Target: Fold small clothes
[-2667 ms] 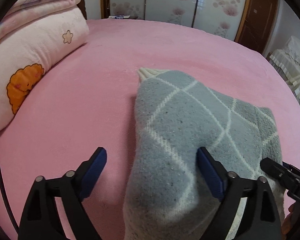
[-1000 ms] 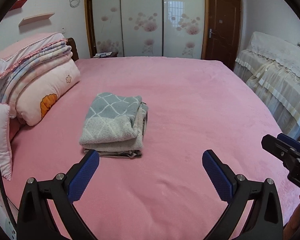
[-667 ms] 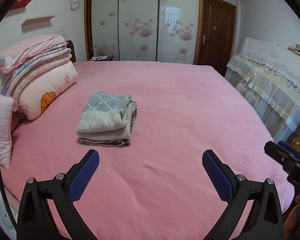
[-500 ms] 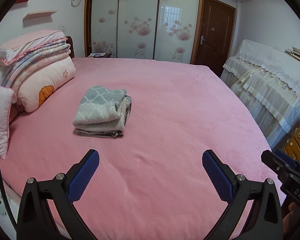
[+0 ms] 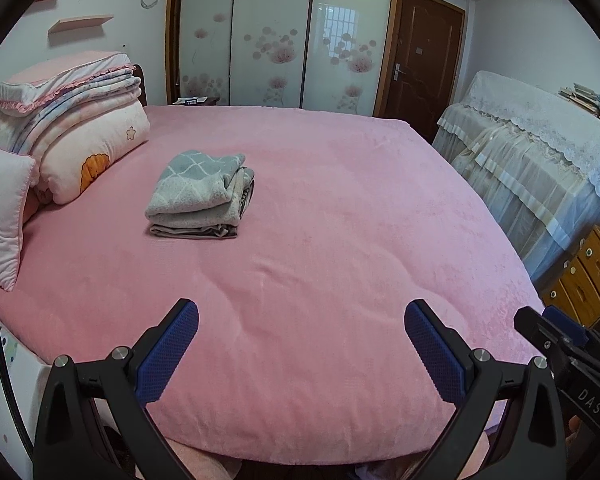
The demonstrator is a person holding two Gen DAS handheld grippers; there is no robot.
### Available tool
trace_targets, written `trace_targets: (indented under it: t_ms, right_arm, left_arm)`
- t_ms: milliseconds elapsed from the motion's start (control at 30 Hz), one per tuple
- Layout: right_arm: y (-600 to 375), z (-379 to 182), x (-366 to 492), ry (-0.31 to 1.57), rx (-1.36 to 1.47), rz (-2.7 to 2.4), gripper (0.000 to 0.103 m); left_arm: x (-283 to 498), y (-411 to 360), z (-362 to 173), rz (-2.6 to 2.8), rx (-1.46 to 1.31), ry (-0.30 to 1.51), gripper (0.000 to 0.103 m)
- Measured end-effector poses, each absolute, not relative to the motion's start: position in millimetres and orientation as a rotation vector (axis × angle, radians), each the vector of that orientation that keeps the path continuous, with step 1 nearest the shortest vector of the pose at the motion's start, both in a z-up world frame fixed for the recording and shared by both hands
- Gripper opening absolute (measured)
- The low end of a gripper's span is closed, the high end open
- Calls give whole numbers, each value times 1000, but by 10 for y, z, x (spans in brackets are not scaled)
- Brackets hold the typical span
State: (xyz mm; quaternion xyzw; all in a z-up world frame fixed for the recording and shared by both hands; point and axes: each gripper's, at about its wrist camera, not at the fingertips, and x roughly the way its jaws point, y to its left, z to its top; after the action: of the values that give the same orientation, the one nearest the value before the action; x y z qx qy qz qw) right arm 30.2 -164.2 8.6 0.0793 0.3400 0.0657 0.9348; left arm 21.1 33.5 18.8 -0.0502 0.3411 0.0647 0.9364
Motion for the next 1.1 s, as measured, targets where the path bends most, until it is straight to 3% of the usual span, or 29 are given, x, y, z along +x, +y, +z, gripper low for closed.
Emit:
trace_targets:
  t_ms: [133,1100]
  right_arm:
    - [-1630,82,208,693,168,148,73]
    - [-1523,59,88,699,129,147,73]
  left_arm:
    - [134,275,124,142,-102,721,102]
    - [43,183,127,136,-69,725,102]
